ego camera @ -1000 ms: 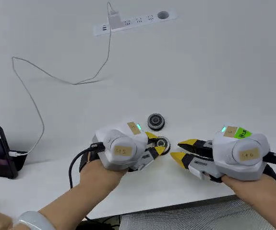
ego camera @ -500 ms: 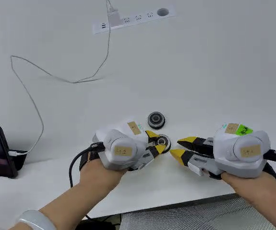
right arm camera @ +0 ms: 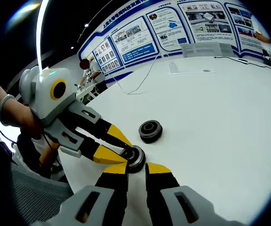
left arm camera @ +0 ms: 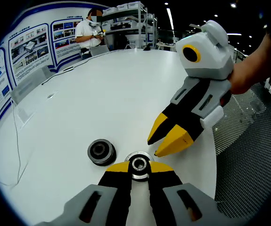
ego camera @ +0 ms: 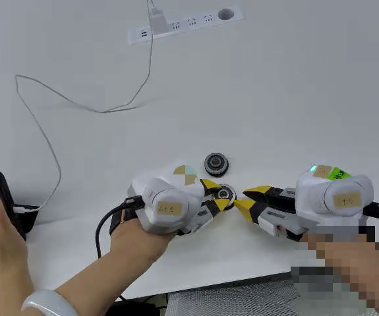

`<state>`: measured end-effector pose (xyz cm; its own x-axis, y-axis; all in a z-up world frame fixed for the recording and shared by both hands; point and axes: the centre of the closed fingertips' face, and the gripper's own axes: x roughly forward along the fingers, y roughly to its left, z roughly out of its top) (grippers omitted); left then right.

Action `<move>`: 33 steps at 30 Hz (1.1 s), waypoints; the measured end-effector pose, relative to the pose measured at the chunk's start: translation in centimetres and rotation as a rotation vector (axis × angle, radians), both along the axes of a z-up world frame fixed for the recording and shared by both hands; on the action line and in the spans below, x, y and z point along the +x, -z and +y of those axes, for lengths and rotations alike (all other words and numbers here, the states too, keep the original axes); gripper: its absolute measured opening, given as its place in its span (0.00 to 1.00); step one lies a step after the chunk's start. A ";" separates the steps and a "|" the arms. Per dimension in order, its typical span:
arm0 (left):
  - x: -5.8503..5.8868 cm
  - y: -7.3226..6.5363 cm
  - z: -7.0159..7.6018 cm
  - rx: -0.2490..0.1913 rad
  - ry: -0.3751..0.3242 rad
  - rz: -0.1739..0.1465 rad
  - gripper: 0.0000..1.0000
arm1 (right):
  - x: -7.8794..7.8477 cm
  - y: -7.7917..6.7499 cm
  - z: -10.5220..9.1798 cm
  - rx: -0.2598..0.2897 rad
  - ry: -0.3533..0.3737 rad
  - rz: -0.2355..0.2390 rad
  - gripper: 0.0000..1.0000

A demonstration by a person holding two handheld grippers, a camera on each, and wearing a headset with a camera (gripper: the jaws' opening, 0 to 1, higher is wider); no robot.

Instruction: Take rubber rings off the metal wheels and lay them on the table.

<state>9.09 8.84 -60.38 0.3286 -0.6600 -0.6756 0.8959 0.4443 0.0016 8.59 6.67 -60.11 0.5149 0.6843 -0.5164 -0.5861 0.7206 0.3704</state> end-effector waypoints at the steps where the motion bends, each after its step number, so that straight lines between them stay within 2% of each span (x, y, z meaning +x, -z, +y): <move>1: 0.0 0.0 0.0 -0.001 0.000 0.000 0.13 | 0.1 0.0 0.0 0.010 0.007 0.006 0.15; 16: 0.0 0.1 0.0 0.000 0.003 -0.001 0.12 | 0.7 0.6 0.2 0.092 0.086 0.088 0.13; 22: 0.0 0.1 0.1 0.001 0.006 -0.002 0.12 | 1.0 0.7 0.1 0.170 0.150 0.149 0.12; 33: -0.1 0.0 0.1 -0.001 0.005 -0.003 0.12 | 0.5 1.2 0.3 0.210 0.168 0.199 0.11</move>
<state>8.99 8.90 -60.41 0.3274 -0.6625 -0.6737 0.8982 0.4396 0.0043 9.12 6.95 -61.32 0.5331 0.7005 -0.4744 -0.3669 0.6967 0.6165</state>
